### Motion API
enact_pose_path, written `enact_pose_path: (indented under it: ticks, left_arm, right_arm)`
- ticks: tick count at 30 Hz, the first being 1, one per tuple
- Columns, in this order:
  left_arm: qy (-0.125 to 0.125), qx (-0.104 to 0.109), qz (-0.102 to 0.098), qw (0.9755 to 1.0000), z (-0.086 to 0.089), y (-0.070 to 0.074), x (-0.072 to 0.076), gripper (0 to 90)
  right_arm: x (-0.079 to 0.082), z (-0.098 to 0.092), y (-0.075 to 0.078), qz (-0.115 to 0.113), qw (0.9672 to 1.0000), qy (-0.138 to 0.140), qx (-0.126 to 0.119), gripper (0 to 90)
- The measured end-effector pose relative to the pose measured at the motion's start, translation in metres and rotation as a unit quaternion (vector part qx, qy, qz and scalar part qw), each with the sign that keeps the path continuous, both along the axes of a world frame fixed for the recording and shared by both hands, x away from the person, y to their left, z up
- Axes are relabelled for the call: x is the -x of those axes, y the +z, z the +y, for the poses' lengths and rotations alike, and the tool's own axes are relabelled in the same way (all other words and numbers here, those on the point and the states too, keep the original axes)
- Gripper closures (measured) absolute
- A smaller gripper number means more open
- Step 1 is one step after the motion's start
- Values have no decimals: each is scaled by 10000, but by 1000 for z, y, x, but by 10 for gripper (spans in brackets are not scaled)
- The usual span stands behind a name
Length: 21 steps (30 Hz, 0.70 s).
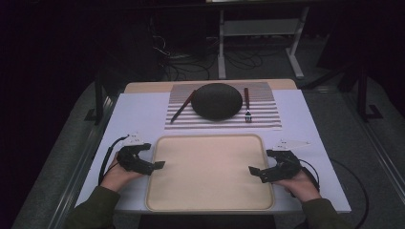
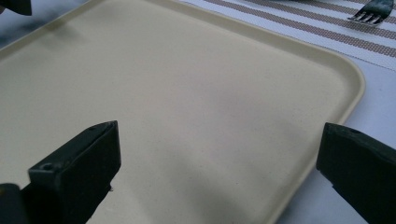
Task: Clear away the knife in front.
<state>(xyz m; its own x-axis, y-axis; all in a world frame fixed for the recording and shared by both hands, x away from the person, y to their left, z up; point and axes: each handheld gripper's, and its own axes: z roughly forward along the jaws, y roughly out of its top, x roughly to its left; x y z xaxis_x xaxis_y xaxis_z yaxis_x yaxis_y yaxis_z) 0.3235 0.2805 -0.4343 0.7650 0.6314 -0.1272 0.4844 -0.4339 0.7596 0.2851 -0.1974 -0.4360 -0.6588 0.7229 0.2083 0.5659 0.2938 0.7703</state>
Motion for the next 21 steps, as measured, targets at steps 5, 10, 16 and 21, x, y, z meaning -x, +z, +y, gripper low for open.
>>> enact_pose_path:
  ticks: [5,10,16,21]
  left_arm:
    - [31,20,-34,10000,3,-1,3,0]
    - [24,10,-38,10000,4,-1,2,0]
    - [37,30,-59,10000,4,1,-2,0]
    - [-2,12,-62,10000,-1,2,-9,0]
  right_arm:
    - [0,0,0,-5,10000,1,6,0]
    - [0,0,0,7,10000,-5,-2,0]
    - [0,0,0,12,10000,6,-8,0]
    - [0,0,0,20,10000,18,-22,0]
